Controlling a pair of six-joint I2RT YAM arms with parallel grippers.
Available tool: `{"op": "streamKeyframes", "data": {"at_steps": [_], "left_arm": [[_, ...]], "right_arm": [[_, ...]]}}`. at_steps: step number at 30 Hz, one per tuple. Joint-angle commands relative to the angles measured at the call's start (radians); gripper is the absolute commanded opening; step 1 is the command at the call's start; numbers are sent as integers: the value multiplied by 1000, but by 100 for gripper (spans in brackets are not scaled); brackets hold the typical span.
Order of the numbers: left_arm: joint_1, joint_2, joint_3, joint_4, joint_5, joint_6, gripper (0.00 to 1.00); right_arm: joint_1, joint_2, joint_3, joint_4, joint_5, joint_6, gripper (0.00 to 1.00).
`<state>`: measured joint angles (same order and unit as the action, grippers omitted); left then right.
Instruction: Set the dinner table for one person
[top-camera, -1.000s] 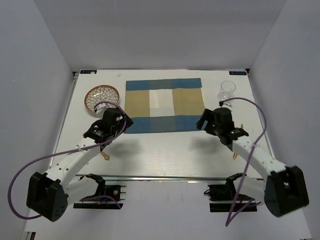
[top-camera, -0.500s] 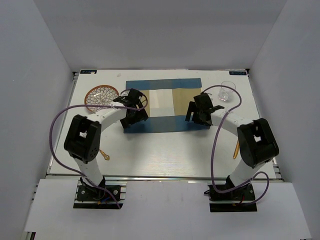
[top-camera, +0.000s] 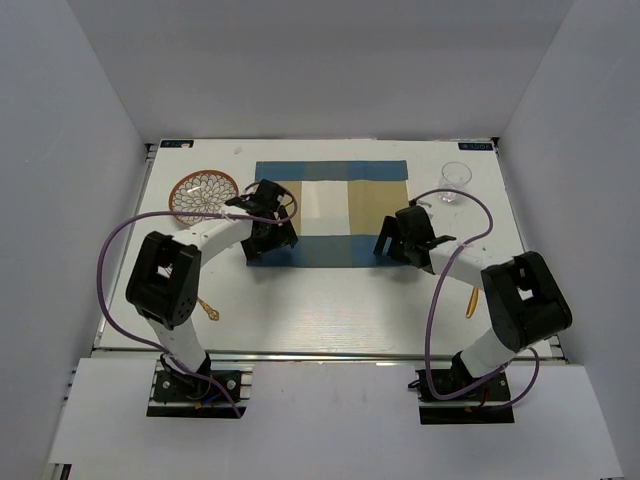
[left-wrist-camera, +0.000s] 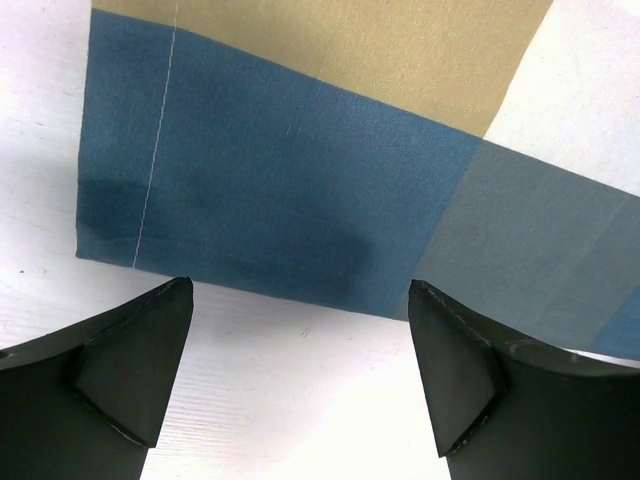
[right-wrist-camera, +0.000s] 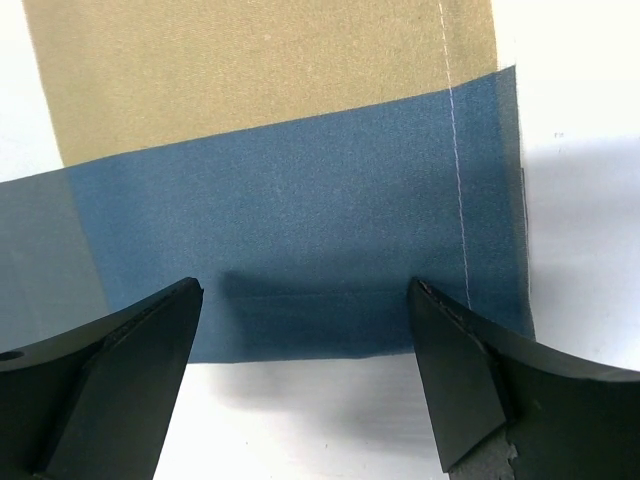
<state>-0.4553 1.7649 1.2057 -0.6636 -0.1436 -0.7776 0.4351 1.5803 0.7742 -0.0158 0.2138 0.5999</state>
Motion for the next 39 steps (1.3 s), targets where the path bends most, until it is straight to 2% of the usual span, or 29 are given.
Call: {"op": "streamKeyframes", "data": {"at_steps": [1, 11, 16, 23, 29, 34, 35, 37, 39], "left_arm": [[3, -84, 14, -1, 7, 17, 98], [13, -263, -17, -42, -7, -2, 98], [14, -380, -40, -70, -77, -20, 98], [23, -453, -11, -122, -162, -23, 98], [43, -455, -15, -146, -205, -101, 98], [79, -531, -103, -137, -255, -262, 98], [95, -551, -125, -128, -273, -284, 98], [124, -628, -200, -97, -292, -355, 98], [142, -676, -256, -53, -324, -414, 98]], "right_arm": [[8, -3, -76, -33, -47, 55, 89], [1, 86, 65, -102, -8, -28, 89], [-2, 119, 148, -154, -1, -49, 89], [1, -28, 132, -232, 65, 1, 89], [1, -193, 137, -222, 38, -26, 89], [8, -347, 125, -181, -149, -104, 89], [11, -426, 90, -168, -250, -120, 89], [11, -555, 51, -141, -347, -137, 89], [11, -636, -27, -106, -537, -149, 89]]}}
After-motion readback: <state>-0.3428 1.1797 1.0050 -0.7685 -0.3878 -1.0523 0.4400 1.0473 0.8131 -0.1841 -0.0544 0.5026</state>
